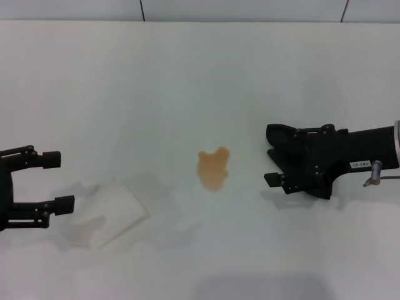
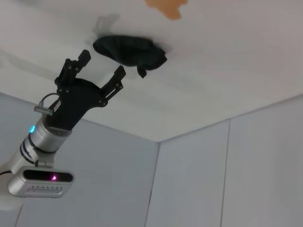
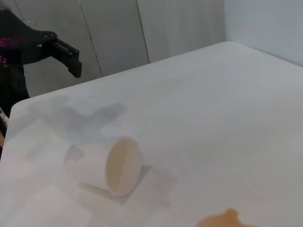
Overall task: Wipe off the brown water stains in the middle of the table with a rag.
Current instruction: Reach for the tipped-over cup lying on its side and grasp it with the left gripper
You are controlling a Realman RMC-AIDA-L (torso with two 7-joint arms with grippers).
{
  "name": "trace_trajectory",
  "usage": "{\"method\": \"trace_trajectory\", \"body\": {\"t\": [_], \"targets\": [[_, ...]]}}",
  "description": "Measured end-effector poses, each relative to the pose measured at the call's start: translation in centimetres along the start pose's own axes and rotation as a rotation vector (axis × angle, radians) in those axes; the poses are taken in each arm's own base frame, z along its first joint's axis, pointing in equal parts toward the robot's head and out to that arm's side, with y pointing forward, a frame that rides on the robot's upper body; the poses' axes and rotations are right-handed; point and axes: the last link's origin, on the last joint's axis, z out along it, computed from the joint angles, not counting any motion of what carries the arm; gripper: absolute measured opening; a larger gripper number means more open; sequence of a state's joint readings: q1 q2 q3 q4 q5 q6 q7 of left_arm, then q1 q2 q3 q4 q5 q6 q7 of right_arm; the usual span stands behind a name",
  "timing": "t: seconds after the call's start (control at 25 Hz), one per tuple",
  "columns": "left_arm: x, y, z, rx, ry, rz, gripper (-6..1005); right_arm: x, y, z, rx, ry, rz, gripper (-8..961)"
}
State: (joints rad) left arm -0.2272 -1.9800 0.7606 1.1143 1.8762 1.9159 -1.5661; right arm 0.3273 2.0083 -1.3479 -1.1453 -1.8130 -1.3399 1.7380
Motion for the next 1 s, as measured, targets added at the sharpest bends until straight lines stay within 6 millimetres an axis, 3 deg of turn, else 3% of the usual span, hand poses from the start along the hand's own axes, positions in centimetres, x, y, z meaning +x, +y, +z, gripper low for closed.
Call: {"method": "trace_trajectory", "body": {"t": [0.2, 0.56, 1.0], "targets": [[0.4, -0.4, -0.2, -0.001, -0.029, -0.036, 878, 0.0, 0.1, 0.2, -0.006, -0.002, 0.001, 812], [2.9, -2.7, -1.6, 0.019, -0.149, -0.138, 878, 0.1, 0.2, 0.2, -0.008, -0.003, 0.024, 812], [4.5, -4.0, 0.2, -0.012, -0.373, -0.188, 877, 0.1, 0.4, 0.4, -0.017, -0.003, 0.029, 811]]}}
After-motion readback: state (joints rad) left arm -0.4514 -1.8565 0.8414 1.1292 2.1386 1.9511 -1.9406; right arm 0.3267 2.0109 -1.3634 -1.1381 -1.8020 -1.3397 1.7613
